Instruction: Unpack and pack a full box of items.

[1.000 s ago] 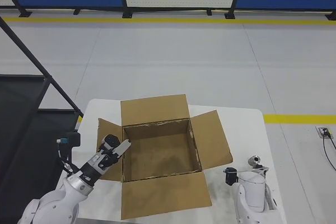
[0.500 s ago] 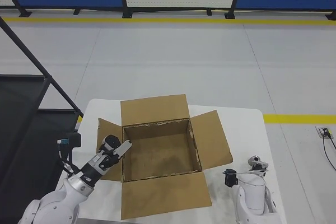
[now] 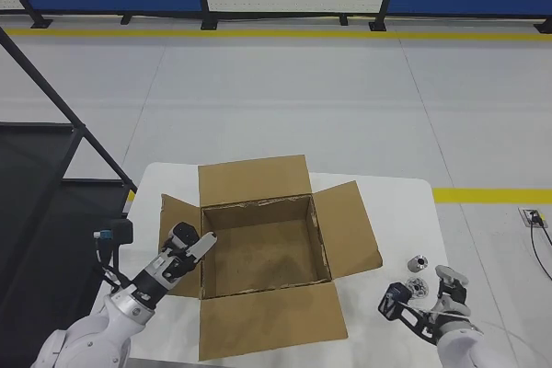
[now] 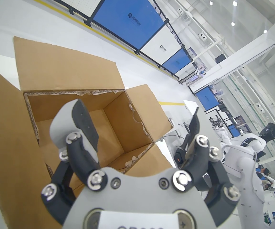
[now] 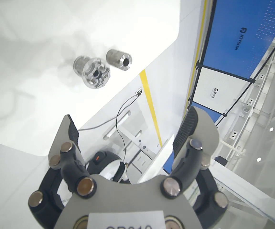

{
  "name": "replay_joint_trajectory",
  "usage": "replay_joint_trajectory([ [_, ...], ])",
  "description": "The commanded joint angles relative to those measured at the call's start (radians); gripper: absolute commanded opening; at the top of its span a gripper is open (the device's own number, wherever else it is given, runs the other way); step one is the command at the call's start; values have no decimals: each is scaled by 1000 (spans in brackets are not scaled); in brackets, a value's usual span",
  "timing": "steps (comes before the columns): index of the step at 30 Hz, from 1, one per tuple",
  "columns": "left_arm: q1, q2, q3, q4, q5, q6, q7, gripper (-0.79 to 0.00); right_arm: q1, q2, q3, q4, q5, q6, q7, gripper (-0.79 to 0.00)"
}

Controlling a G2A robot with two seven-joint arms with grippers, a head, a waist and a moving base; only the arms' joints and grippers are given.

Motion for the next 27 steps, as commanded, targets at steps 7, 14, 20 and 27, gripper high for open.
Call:
replay_joint_trajectory([
  [7,29,3,-16,-12,20,-7,-4,0,-46,-10,22,-35,185,98,-21,0],
  [14,136,16,-90,-72,131,-114,-64,0,-33,-6,-9,-7,185,128,-48,0],
  [20,302,21,-194,-113,260,-202,-27,0,14,-8,86,25,476,122,-82,0],
  [27,550,13,-284,-145,422,-263,88,0,101,7,283,119,963,-25,-74,0],
])
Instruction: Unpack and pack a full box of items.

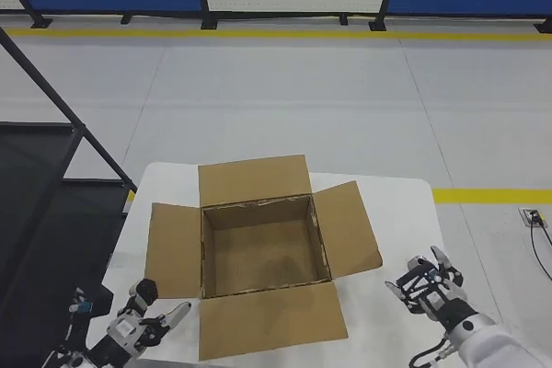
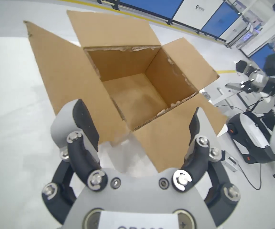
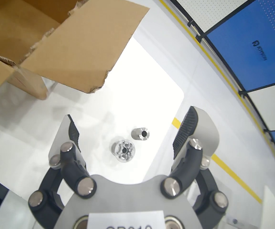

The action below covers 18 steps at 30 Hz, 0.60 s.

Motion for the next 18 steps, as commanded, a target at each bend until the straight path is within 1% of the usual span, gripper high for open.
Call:
replay_joint_trajectory([
  [1,61,0,-7,-34,24,-46,-8,0,16,4,27,13,82,-31,26,0],
  [9,60,0,-8,-31,29,-41,-10,0,16,4,27,13,82,-31,26,0],
  [11,44,1,4,-11,102,1,-29,0,13,6,24,12,75,-20,19,0],
  [14,26,1,30,32,153,43,-43,0,0,13,14,13,60,-1,-8,0],
  [15,23,1,36,46,163,40,-52,0,-4,16,17,16,62,3,-18,0],
  [18,11,6,29,104,167,-11,-87,0,-7,24,28,27,80,-2,-42,0],
])
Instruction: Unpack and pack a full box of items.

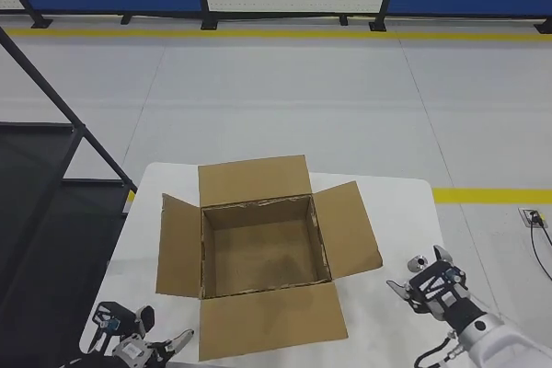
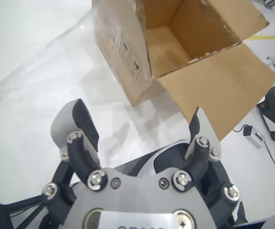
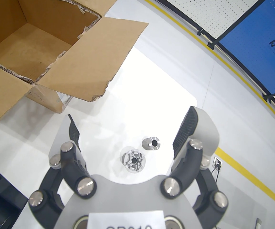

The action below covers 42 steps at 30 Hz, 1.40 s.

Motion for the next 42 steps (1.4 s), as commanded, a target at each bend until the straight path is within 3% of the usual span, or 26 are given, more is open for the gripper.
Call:
replay_joint_trajectory([
  [1,-17,4,-6,44,7,-27,-27,0,0,7,9,8,13,-7,-13,0],
  [4,-83,5,29,89,47,22,-53,0,4,16,16,18,32,-19,-29,0],
  [9,-246,-1,178,188,117,104,-43,0,6,30,15,23,44,-25,-31,0],
  [15,-371,-9,300,277,168,118,-38,0,-28,44,23,9,57,0,-49,0],
  [31,-481,-17,331,340,111,190,-7,0,-85,78,35,20,112,36,-108,0],
  [37,-537,-18,331,377,71,191,-27,0,-86,93,37,42,155,-1,-103,0],
  [42,-529,-13,322,379,78,151,-46,0,-86,93,37,42,155,-1,-103,0],
])
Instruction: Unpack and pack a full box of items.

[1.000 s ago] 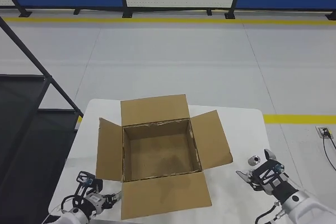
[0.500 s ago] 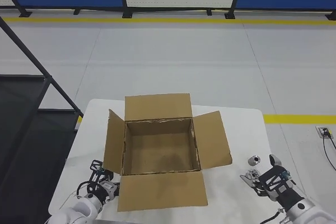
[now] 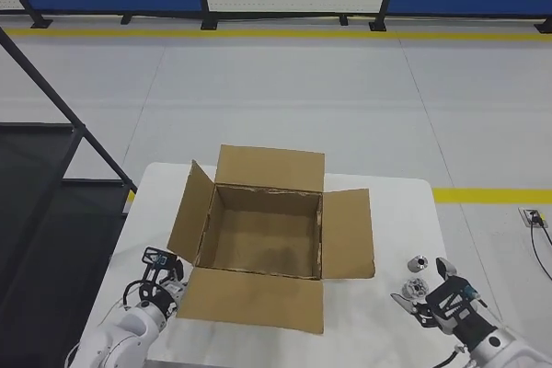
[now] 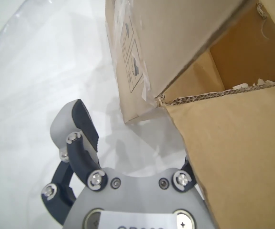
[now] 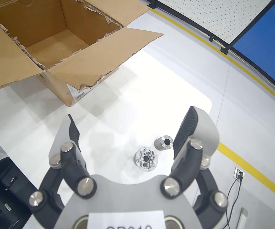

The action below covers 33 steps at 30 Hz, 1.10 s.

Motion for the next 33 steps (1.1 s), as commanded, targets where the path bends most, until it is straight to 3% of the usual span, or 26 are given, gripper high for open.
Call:
replay_joint_trajectory([
  [1,15,4,-12,-2,4,-24,-8,0,0,0,0,0,0,0,0,0],
  [9,120,13,-110,-61,-67,-65,32,0,-12,7,-3,-3,-11,-18,-18,0],
  [14,192,16,-176,-121,-85,-65,91,0,-31,23,58,63,100,-81,-1,0],
  [19,266,20,-261,-150,-145,-103,127,0,38,43,94,213,244,-56,135,0],
  [26,337,26,-369,-205,-373,-254,122,0,216,72,55,432,292,43,352,0],
  [33,353,27,-359,-274,-351,-245,104,0,293,98,24,545,301,69,458,0],
])
